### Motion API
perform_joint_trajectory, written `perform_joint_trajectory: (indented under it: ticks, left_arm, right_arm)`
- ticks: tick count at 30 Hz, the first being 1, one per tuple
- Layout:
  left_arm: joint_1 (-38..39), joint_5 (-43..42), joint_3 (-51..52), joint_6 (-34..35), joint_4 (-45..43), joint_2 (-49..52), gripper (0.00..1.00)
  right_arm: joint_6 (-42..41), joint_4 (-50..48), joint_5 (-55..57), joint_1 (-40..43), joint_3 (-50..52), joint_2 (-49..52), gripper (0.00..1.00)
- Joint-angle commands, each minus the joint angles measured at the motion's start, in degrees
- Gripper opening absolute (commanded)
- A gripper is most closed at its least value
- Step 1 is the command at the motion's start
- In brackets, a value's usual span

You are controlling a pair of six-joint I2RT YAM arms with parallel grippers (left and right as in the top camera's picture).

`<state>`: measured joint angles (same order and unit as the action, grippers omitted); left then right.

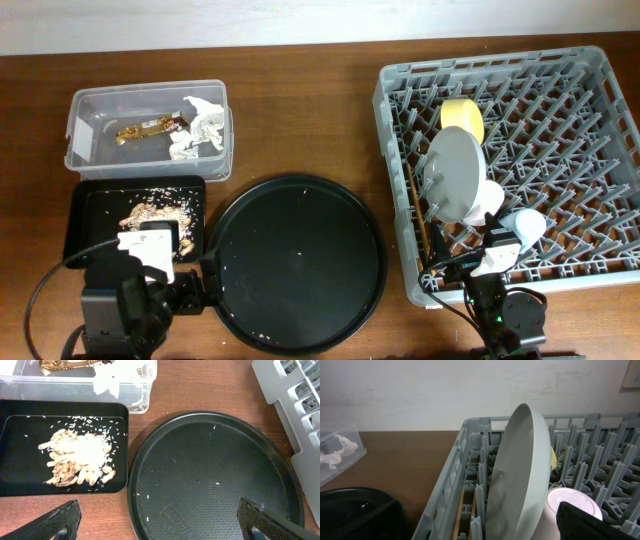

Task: Sort waste into correct bins and load items into the dishwasher rack

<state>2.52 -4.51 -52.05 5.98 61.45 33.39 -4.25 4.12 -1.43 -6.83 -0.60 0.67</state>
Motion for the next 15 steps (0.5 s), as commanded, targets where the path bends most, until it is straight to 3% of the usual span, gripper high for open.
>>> perform_joint_trajectory:
  ticks: [1,3,6,9,13,15]
  left_arm:
    - [0.1,1.3,4.3,-0.9,-1.6,-5.7,0.99]
    - [0.1,1.5,13.3,-0.9,-8.0,-12.9,0.99]
    - [0.1,1.3,30.5,-0.9,-27.6,-24.5,0.99]
    - [0.1,1.4,39.5,-0.9,-42.1,-29.7,0.99]
    - [0.1,6.0,51.1,-0.9,-69.5,-33.1,0.99]
    - [0.1,5.2,51.6,-2.1,-63.4,-33.1,0.99]
  right_arm:
    - [0.2,0.2,-0.9,0.2,0.3,-0.5,0.99]
    - [0.2,0.2,-0.9,0.2,0.3,-0.5,0.99]
    - [0.2,0.2,-0.9,0.2,0.3,-0.5,0.98]
    - [0.2,0.2,-0.9,0.2,0.3,-0.5,0.99]
    - [0.2,0.2,-0.9,0.2,0.3,-0.5,0.99]
    - [0.2,0.2,-0.9,0.2,0.3,-0.5,0.99]
